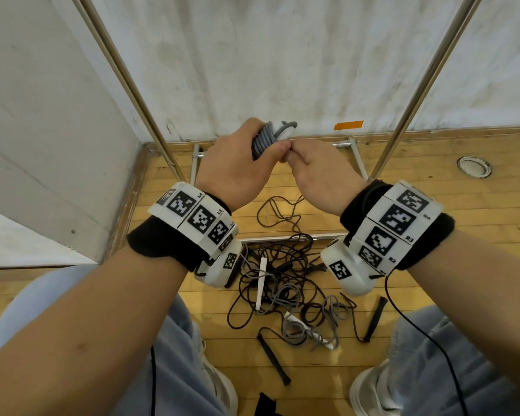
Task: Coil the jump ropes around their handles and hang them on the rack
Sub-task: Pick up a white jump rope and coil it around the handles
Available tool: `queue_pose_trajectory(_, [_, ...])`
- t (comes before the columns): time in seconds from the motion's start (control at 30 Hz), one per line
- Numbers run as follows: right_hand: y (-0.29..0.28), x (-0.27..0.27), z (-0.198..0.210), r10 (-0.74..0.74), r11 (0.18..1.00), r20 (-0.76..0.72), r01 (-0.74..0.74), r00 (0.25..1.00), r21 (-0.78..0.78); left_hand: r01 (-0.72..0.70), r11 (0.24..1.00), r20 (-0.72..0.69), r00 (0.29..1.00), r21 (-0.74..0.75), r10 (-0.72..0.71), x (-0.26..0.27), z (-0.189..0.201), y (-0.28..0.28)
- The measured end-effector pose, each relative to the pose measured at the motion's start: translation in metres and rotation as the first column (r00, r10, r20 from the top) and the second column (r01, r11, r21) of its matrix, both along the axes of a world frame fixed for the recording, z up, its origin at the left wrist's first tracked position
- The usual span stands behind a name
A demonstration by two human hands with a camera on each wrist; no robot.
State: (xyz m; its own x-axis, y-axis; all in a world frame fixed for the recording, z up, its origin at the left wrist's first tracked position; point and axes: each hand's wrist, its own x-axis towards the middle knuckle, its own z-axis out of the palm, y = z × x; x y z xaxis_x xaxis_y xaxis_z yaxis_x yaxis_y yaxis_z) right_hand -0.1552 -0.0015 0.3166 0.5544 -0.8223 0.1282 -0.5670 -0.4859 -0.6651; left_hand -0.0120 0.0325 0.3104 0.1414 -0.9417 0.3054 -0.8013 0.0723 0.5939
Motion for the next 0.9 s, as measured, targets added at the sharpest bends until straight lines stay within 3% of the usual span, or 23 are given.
queue_pose_trajectory(0.2, [0.003,-0.005,-0.001,-0.026,0.998,-0.011,0.025,1.000,-0.054,0.000,0.999,-0.034,0.999,0.039,0.001,-0.005,-0.006,-0.001])
queue_pose_trajectory(0.3, [0.002,-0.010,-0.006,-0.050,0.998,0.004,0.050,0.999,-0.042,0.073,0.991,-0.012,0.997,0.115,-0.072,-0.012,-0.008,0.001])
queue_pose_trajectory(0.43, [-0.005,-0.014,-0.004,-0.063,0.998,0.060,0.062,0.996,0.014,0.260,0.956,-0.218,0.949,0.133,-0.228,-0.014,-0.005,0.006])
queue_pose_trajectory(0.6, [-0.007,-0.015,0.006,-0.026,0.999,0.096,0.021,0.995,0.044,0.232,0.969,-0.398,0.899,0.086,-0.180,-0.006,0.003,0.004])
queue_pose_trajectory(0.73, [-0.007,-0.015,0.009,0.018,0.996,0.099,-0.026,0.995,0.084,0.275,0.958,-0.377,0.899,0.087,-0.224,-0.009,0.004,0.007])
queue_pose_trajectory(0.9, [-0.008,-0.015,0.004,-0.002,0.997,0.123,-0.006,0.992,0.071,0.280,0.958,-0.528,0.824,0.066,-0.205,-0.017,0.007,0.009])
